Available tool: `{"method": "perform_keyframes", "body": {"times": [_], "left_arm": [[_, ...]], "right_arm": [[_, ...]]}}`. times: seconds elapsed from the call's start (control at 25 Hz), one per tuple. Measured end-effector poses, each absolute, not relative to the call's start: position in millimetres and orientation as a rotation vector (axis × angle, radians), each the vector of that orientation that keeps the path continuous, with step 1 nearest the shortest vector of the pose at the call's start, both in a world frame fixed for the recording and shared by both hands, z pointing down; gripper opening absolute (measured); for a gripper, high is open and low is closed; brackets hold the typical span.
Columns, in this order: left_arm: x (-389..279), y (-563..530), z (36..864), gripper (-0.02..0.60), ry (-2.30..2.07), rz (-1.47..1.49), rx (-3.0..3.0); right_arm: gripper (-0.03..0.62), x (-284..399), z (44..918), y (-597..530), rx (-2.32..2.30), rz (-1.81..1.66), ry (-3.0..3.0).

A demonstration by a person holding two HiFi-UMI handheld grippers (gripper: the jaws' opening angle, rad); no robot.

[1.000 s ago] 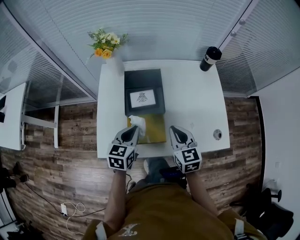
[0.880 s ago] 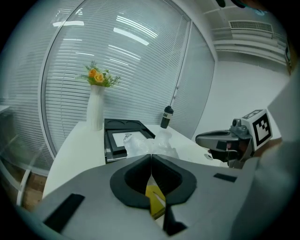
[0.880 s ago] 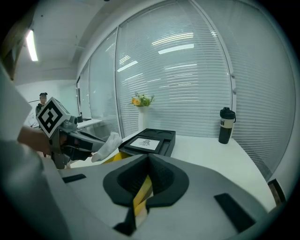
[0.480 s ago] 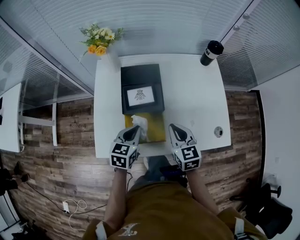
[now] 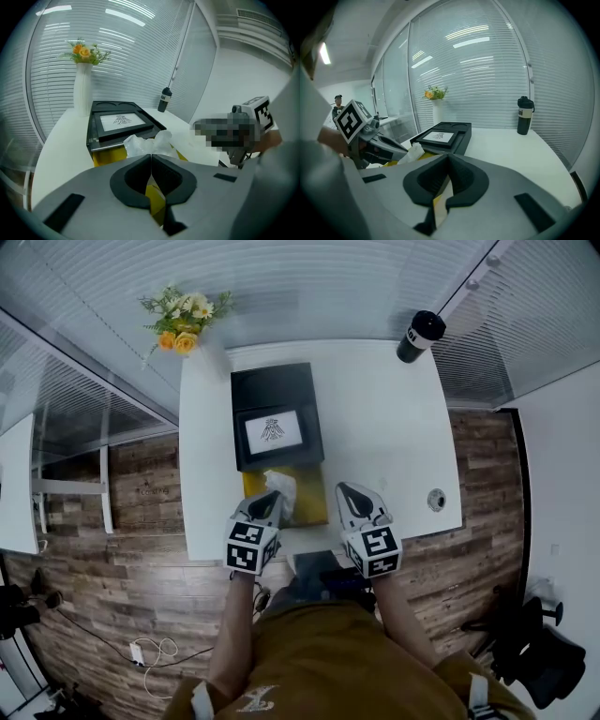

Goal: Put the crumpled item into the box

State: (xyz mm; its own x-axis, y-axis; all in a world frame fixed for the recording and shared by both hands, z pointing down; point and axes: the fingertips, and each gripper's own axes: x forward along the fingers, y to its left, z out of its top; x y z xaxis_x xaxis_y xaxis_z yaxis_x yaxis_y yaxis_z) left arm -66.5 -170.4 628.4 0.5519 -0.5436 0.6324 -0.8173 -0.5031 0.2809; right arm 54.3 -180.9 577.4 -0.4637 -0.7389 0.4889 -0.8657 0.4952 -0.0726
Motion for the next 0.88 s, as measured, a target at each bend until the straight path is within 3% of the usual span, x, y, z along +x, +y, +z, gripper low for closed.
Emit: {"method": "perform_keyframes", "body": {"times": [0.88], "left_arm": [[-45, -182, 677, 0.029, -0.954, 0.865, 2.072]], "right_arm": [[0.012, 79, 597, -207, 1.357, 0.516, -2.323]]}}
